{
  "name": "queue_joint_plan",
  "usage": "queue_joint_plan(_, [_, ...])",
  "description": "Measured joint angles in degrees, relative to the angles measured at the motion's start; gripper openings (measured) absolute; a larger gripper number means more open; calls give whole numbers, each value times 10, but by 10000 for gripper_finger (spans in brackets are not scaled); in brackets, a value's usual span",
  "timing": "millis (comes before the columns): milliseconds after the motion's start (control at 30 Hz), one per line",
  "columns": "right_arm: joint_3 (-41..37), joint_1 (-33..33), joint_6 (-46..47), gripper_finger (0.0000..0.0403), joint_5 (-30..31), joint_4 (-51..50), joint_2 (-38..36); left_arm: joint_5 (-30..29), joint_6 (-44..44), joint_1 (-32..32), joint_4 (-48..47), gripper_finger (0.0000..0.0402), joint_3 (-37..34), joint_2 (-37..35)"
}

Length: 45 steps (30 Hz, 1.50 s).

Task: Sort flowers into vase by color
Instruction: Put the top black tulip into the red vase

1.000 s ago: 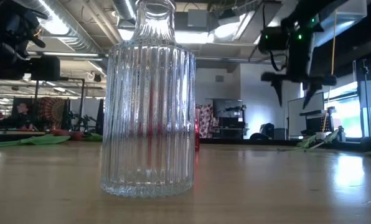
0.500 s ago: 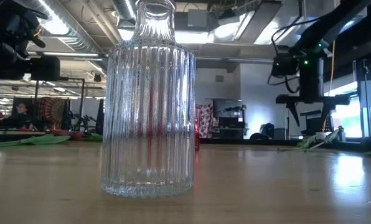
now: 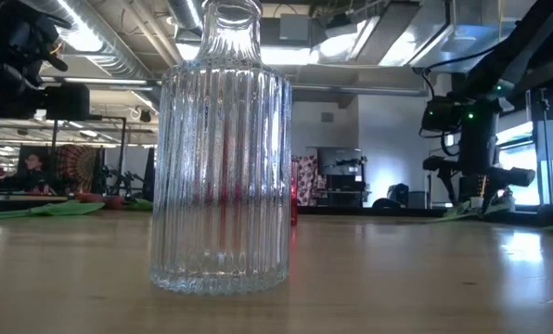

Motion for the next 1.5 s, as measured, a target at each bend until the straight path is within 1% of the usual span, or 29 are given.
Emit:
queue_joint_plan(100, [1,22,0,236,-12,3,0,0,0,0,0,204,0,0])
queue_joint_plan(200, [3,74,23,229,0,-4,-7,0,0,0,0,204,0,0])
queue_joint_plan(267, [13,116,53,225,31,-23,-9,0,0,0,0,204,0,0])
queue_joint_plan(367, [25,162,123,218,107,-52,-9,0,0,0,0,204,0,0])
queue_joint_plan(433, [25,160,180,212,127,-93,-9,0,0,0,0,204,0,0])
queue_joint_plan(500, [25,143,228,206,143,-139,-9,0,0,0,0,204,0,0])
queue_joint_plan(567, [25,125,264,199,147,-164,-9,0,0,0,0,204,0,0])
queue_joint_plan(767, [25,73,274,179,145,-105,1,0,0,0,0,204,0,0])
queue_joint_plan(867, [24,50,304,167,134,-106,8,0,0,0,0,204,0,0])
queue_joint_plan(967, [24,42,339,151,131,-104,14,0,0,0,0,204,0,0])
queue_joint_plan(1100, [24,25,345,119,111,-104,37,0,0,0,0,204,0,0])
queue_joint_plan(1233, [24,26,337,77,108,-74,51,0,0,0,0,204,0,0])
queue_joint_plan(1300, [24,30,331,48,108,-70,49,0,0,0,0,204,0,0])
queue_joint_plan(1367, [24,47,335,17,128,-73,39,0,0,0,0,204,0,0])
queue_joint_plan(1433, [24,70,345,8,154,-88,21,0,0,0,0,204,0,0])
queue_joint_plan(1500, [24,89,344,13,169,-92,0,0,0,0,0,204,0,0])
